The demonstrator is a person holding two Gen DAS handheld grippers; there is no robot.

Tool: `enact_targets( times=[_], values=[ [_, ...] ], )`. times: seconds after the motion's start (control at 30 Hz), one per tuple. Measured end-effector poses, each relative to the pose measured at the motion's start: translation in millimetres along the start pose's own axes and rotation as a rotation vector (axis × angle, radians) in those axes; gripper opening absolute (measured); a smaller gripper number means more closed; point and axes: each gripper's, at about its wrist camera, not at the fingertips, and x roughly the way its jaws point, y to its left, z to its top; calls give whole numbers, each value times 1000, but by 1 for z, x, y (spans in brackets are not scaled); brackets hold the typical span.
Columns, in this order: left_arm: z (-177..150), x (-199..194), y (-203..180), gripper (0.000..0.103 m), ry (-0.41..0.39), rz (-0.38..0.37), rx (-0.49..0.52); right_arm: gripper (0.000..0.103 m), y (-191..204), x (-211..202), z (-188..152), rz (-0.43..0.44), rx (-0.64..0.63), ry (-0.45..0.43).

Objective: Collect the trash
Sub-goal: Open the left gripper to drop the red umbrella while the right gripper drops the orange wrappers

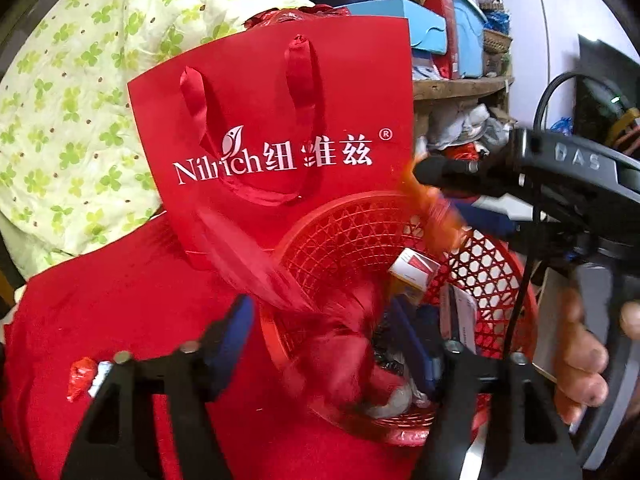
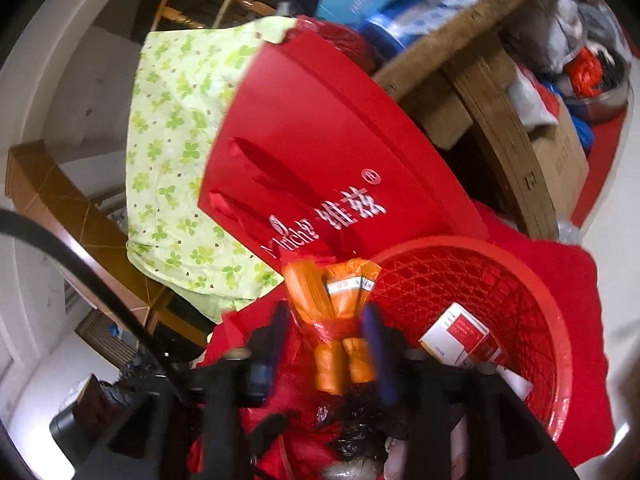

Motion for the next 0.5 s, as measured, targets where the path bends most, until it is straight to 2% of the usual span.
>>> enact_targets(
  times=[0.1,0.3,0.5],
  values=[
    [-5,-5,0,75,-12,1,25,72,-7,-9,-2,12,12,-39],
    [-24,-26,14,78,-18,19,3,72,7,-52,-16,-13,-79,-89],
    [-66,-50,43,79,42,71,-72,72,19,-76,-29,-13,-115,-97]
  ],
)
